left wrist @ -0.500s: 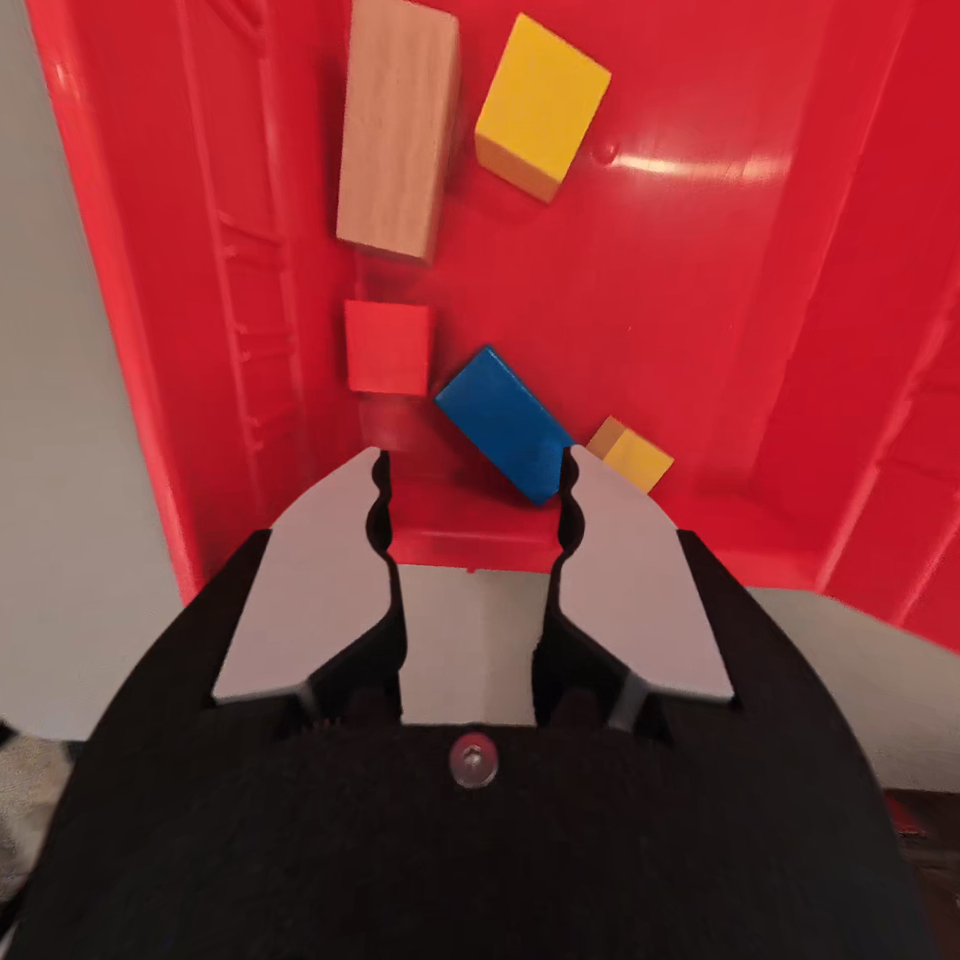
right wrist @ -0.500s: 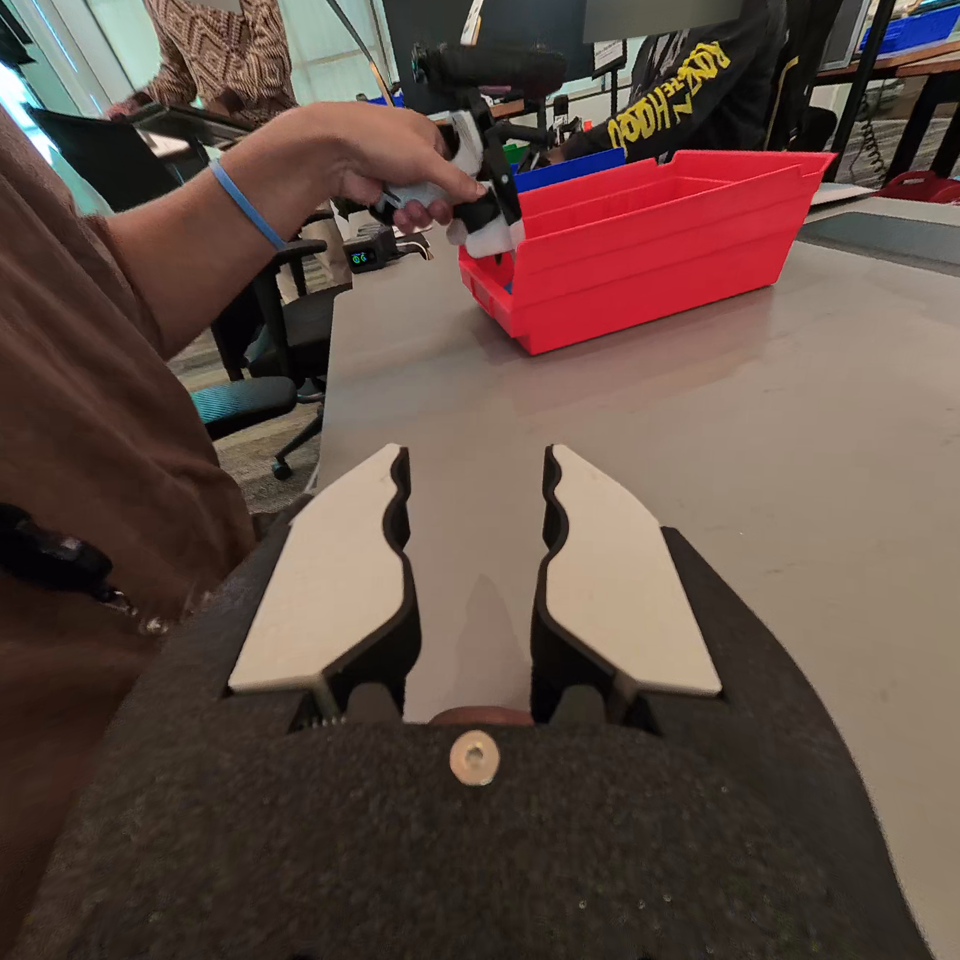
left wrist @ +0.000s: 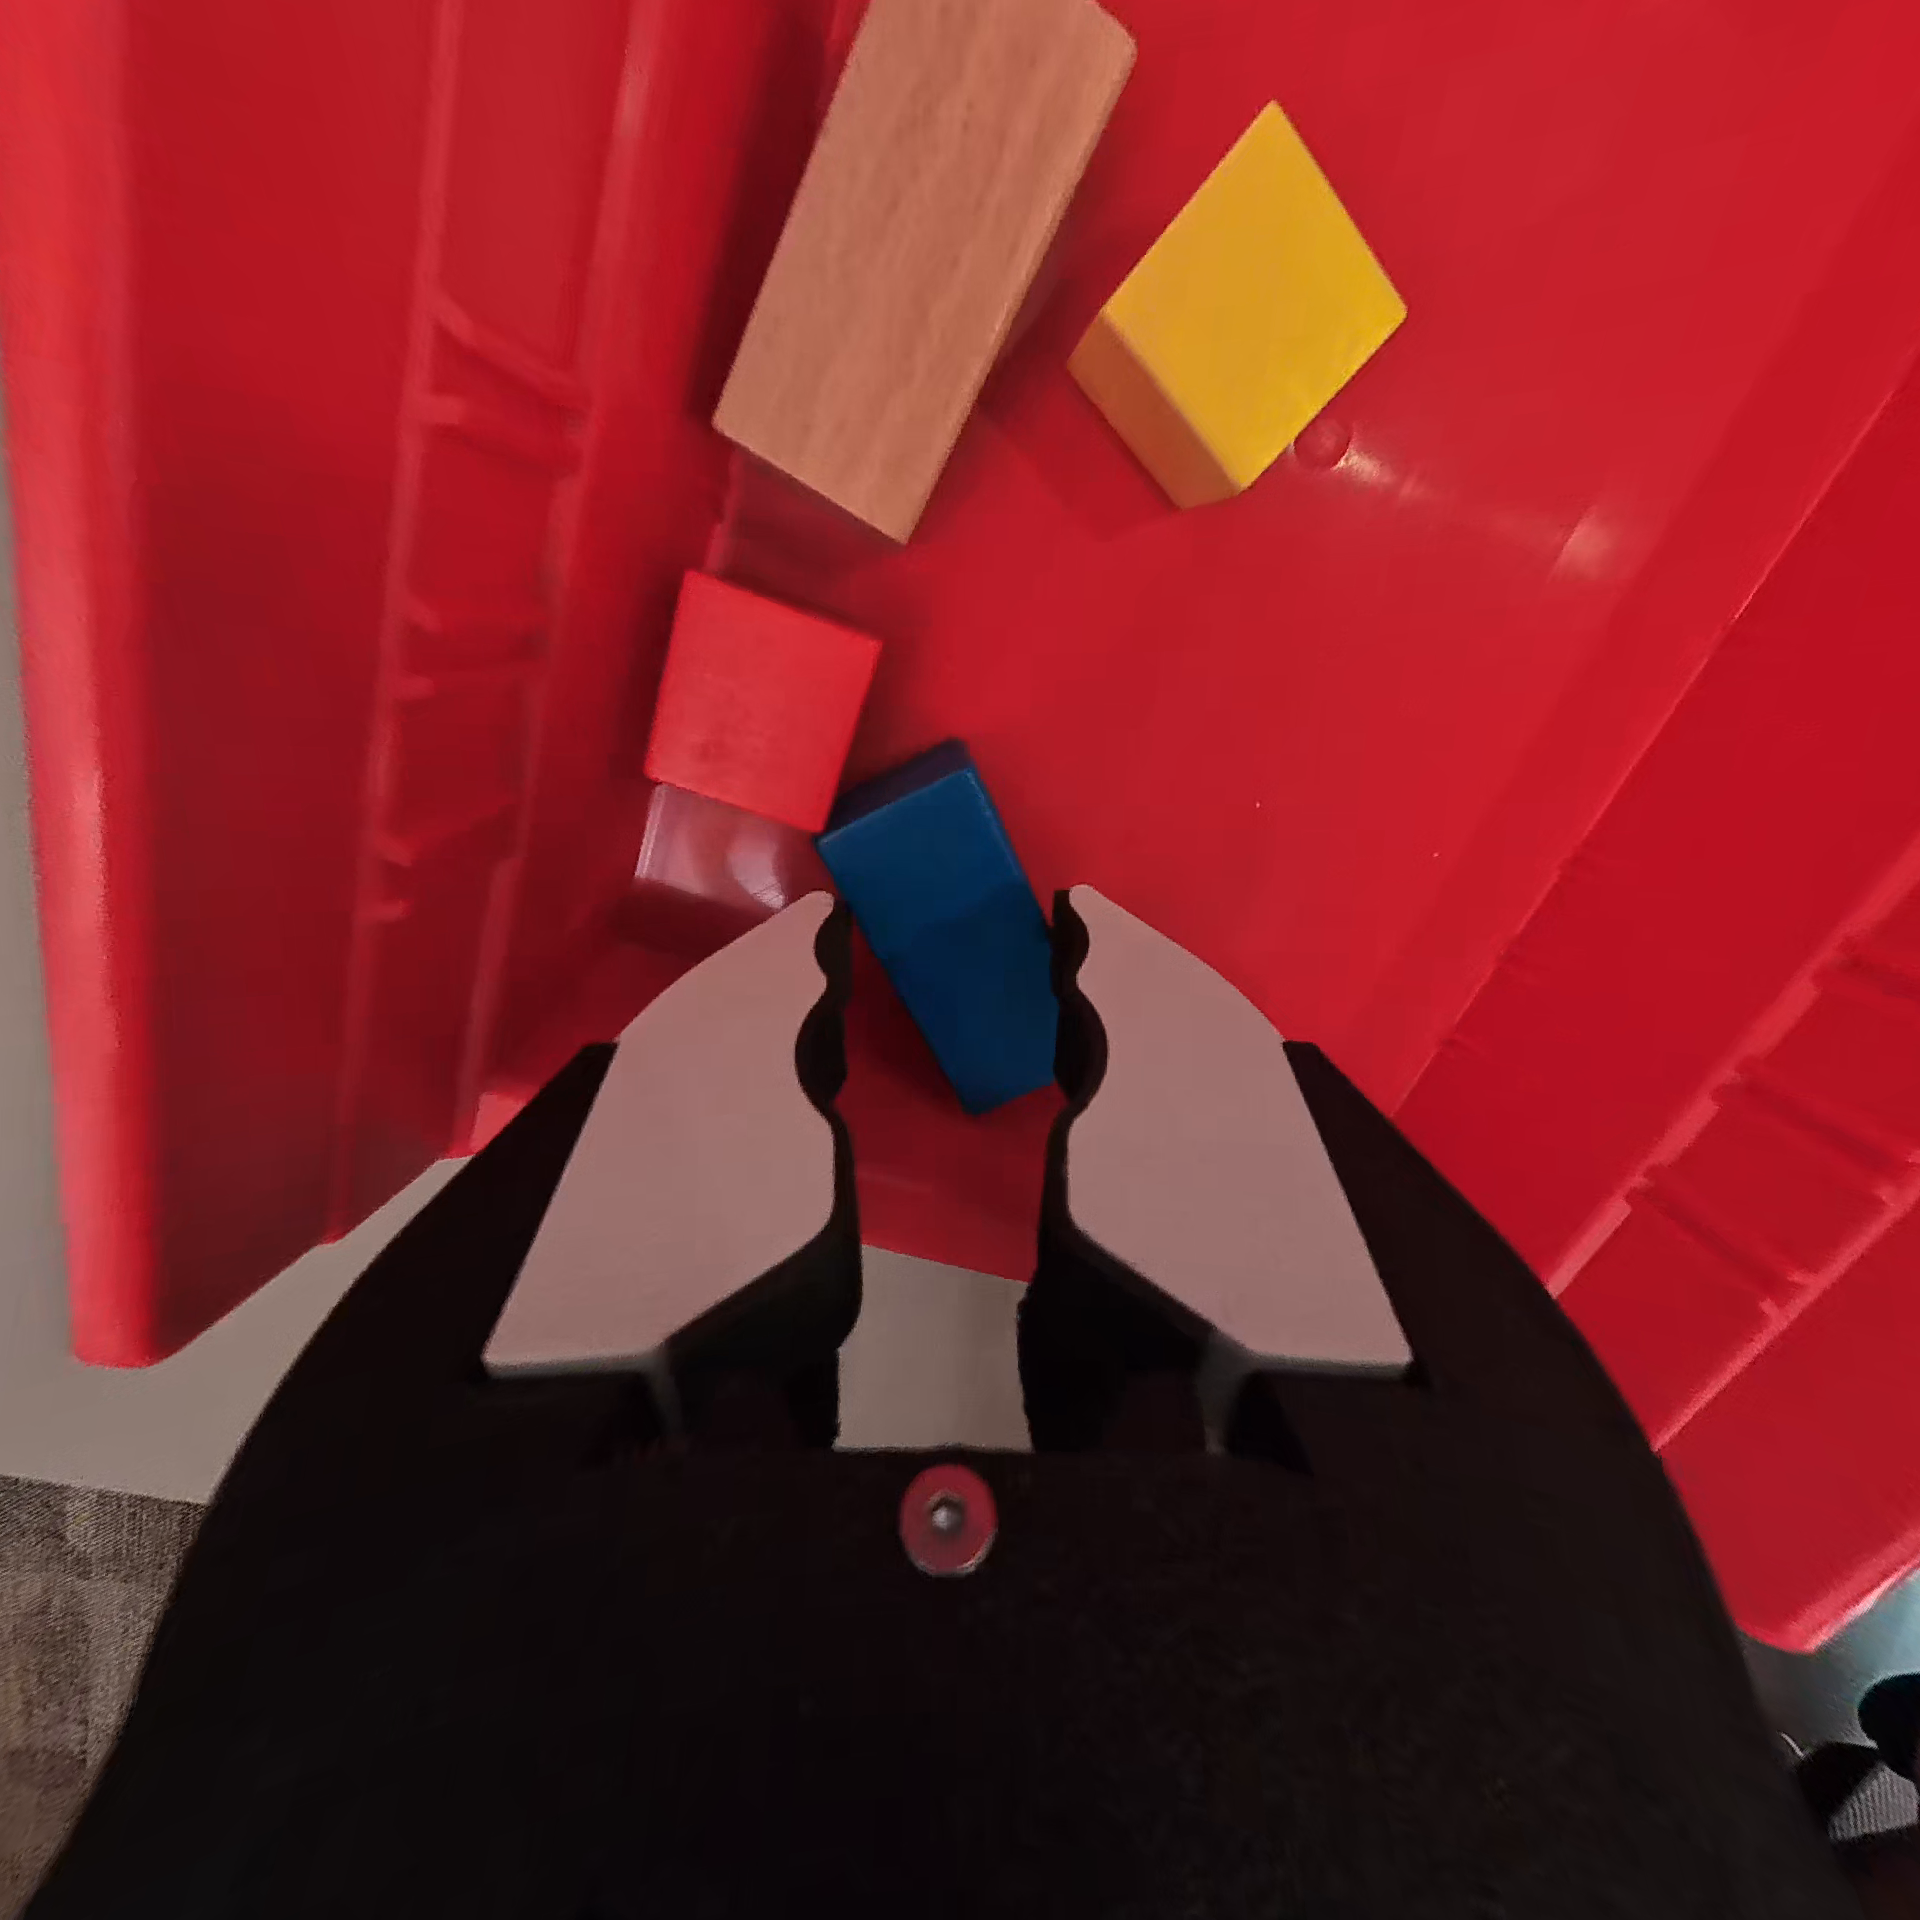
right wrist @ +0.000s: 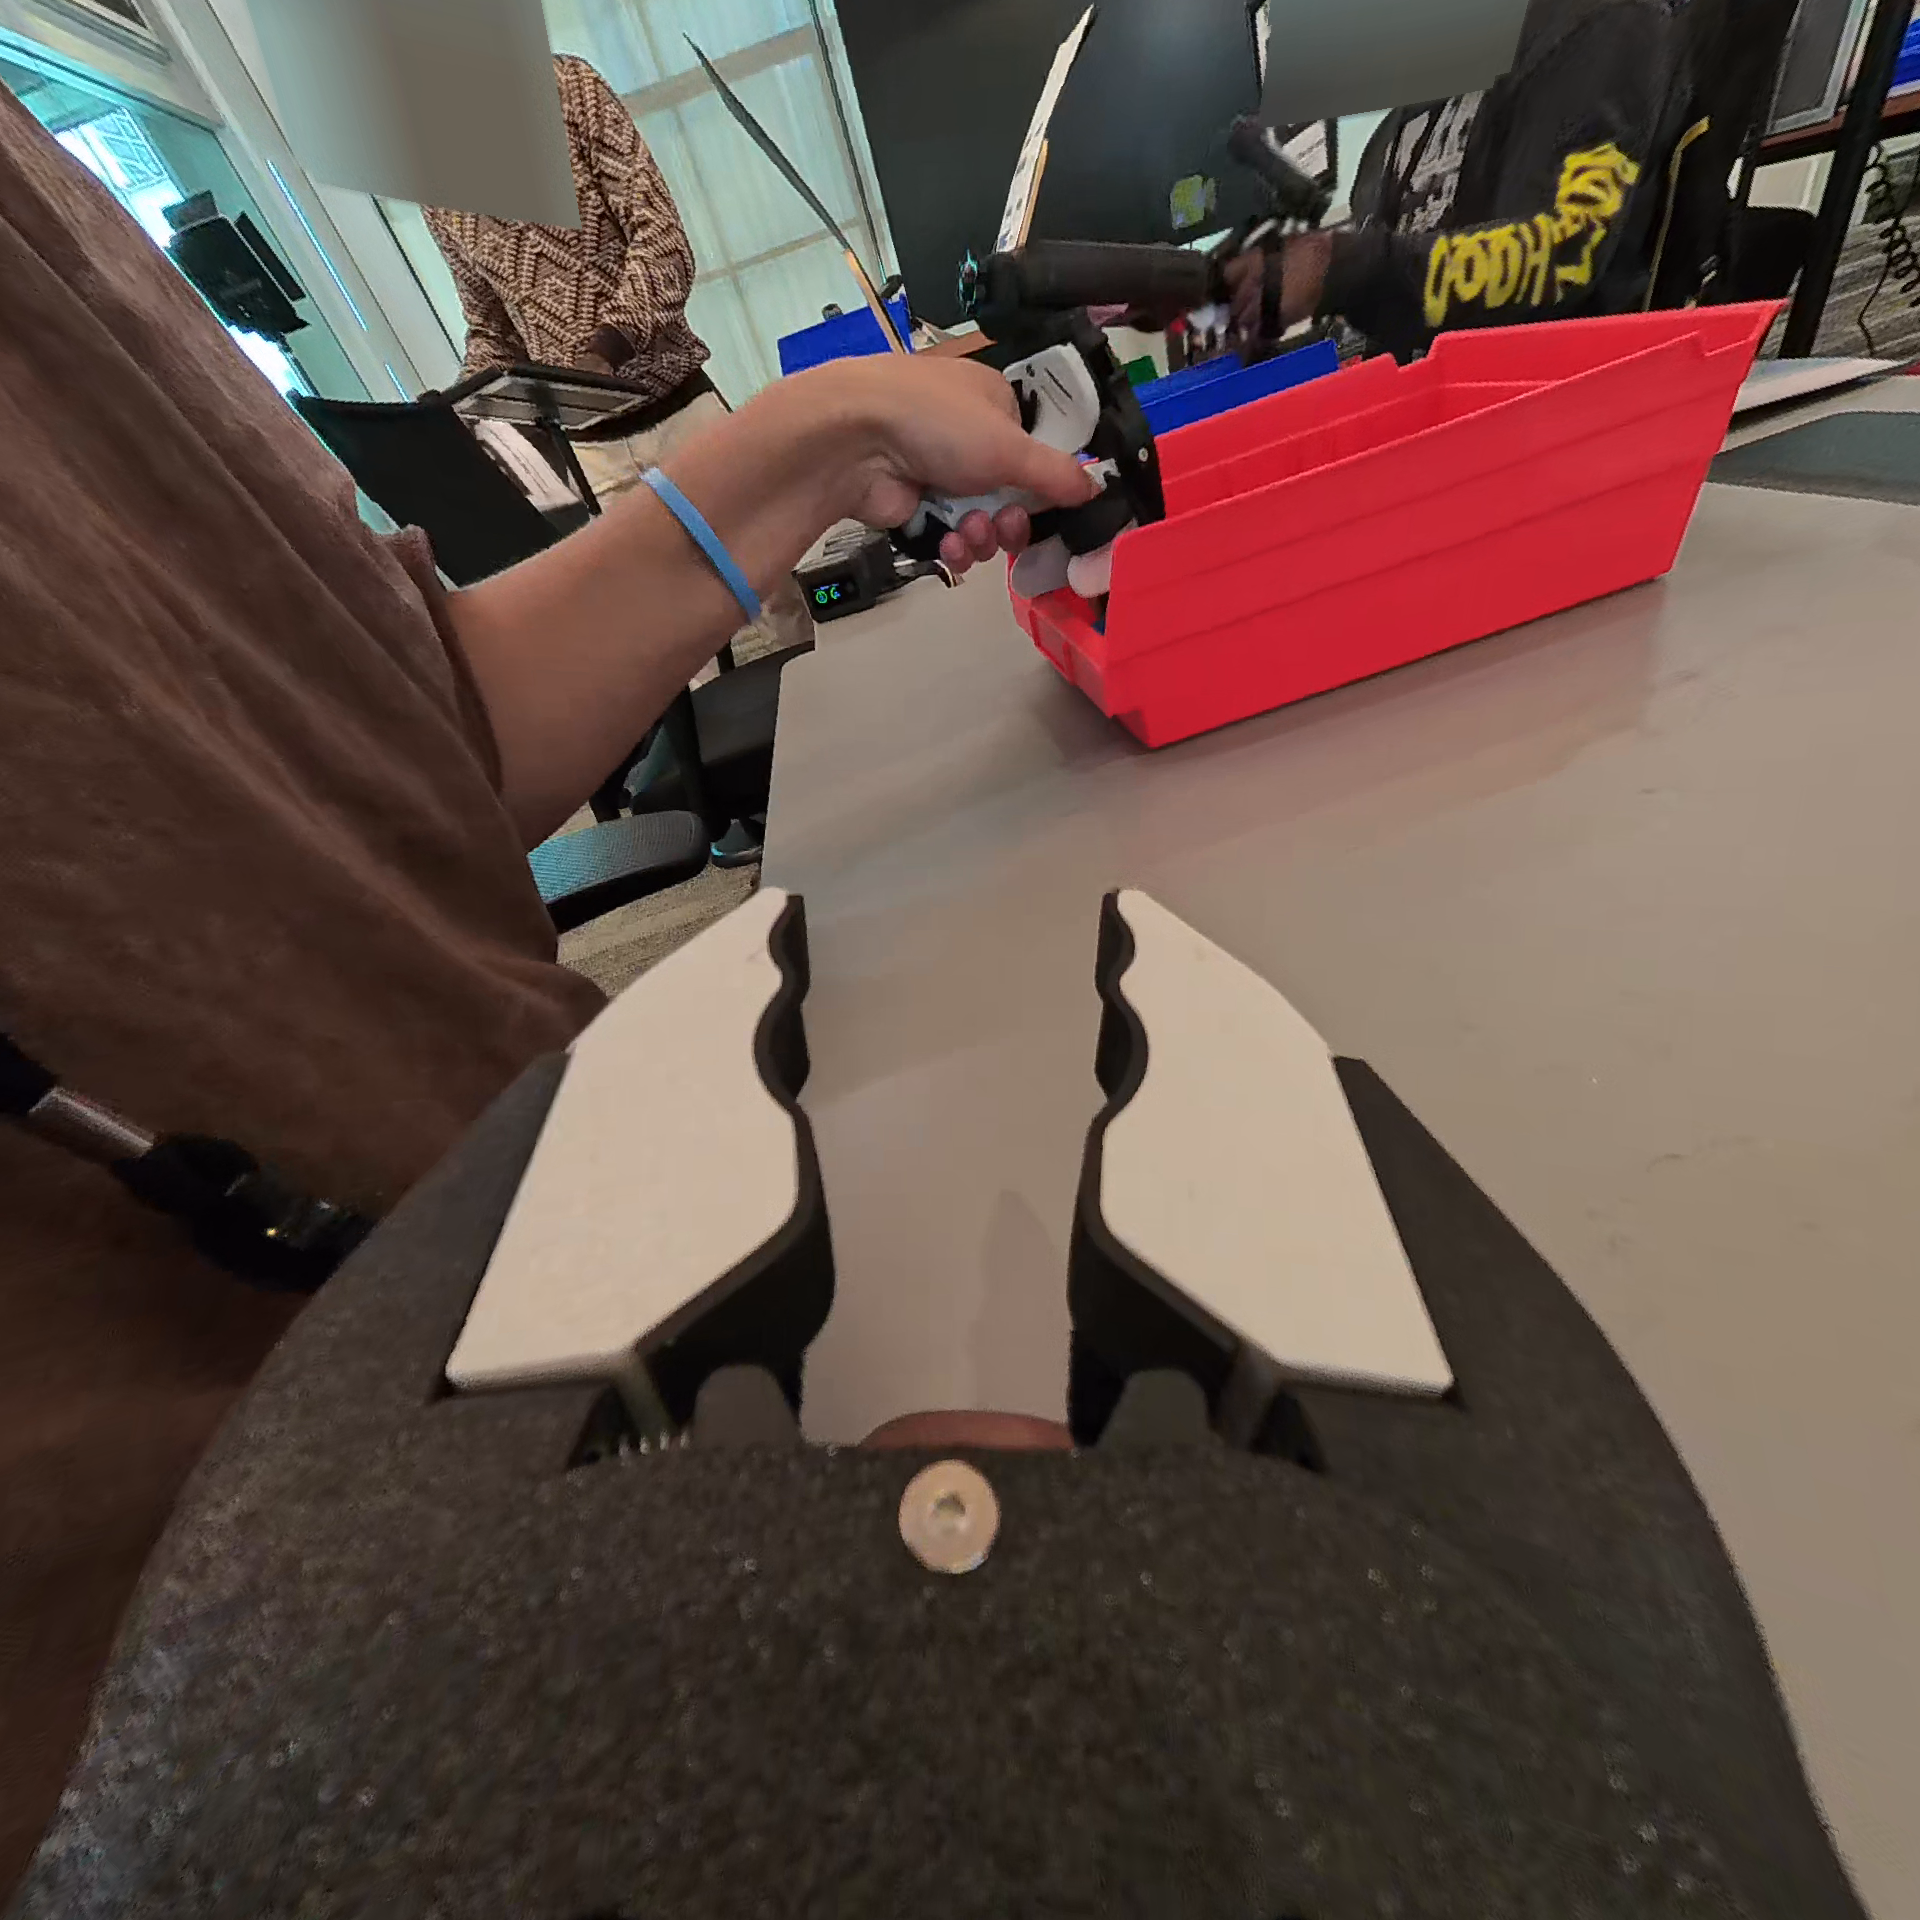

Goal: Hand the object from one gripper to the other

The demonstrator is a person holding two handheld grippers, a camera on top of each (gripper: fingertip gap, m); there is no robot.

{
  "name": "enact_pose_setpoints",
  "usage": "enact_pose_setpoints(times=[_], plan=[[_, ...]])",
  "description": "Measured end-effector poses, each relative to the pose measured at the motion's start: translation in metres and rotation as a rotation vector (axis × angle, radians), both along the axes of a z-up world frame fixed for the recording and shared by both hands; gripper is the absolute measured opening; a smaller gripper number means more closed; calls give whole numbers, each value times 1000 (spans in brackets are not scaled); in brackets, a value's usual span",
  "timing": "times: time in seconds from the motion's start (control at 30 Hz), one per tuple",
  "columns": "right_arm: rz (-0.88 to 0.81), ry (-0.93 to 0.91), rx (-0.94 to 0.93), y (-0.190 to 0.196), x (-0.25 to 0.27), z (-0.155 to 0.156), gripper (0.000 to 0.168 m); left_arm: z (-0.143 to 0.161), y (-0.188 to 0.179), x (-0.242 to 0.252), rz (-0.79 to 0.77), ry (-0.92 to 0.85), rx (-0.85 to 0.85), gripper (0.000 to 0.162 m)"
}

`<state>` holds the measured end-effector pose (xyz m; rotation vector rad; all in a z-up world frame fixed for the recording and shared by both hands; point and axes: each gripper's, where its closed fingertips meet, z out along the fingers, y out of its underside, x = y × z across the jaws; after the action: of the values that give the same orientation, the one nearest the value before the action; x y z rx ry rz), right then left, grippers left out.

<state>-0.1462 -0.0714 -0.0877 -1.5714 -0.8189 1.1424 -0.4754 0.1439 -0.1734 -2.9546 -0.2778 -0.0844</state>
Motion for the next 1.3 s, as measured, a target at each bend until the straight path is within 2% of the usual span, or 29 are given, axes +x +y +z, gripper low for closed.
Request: enact_pose_setpoints(times=[0.13,0.37,0.47,0.6,0.7,0.8,0.9,1.03,1.17,1.2,1.3], plan=[[-27,-6,2,4,6,-1,53,1,1,2,-39,-21,13,35],[-74,-11,13,13,13,0,53,22,13,9,-68,-193,183,34],[-101,-68,52,22,13,-5,53,51,22,24,-128,-361,315,34],[-131,-140,126,50,9,-1,55,98,34,55,-298,-628,463,34],[-114,-197,239,80,-3,25,59,131,34,86,-451,-803,494,33],[-105,-241,407,118,-21,65,65,172,27,129,-595,-1025,521,33],[-84,-207,436,155,-44,91,73,202,12,181,-715,-1234,498,33],[-117,-179,420,183,-62,97,87,215,-8,243,-788,-1454,402,33],[-223,-121,469,189,-50,105,82,206,-24,286,-829,-1543,297,33],[-228,-114,480,187,-45,106,71,204,-28,294,-830,-1564,273,33],[-260,-153,493,183,-28,102,69,199,-33,310,-814,-1621,207,32]])
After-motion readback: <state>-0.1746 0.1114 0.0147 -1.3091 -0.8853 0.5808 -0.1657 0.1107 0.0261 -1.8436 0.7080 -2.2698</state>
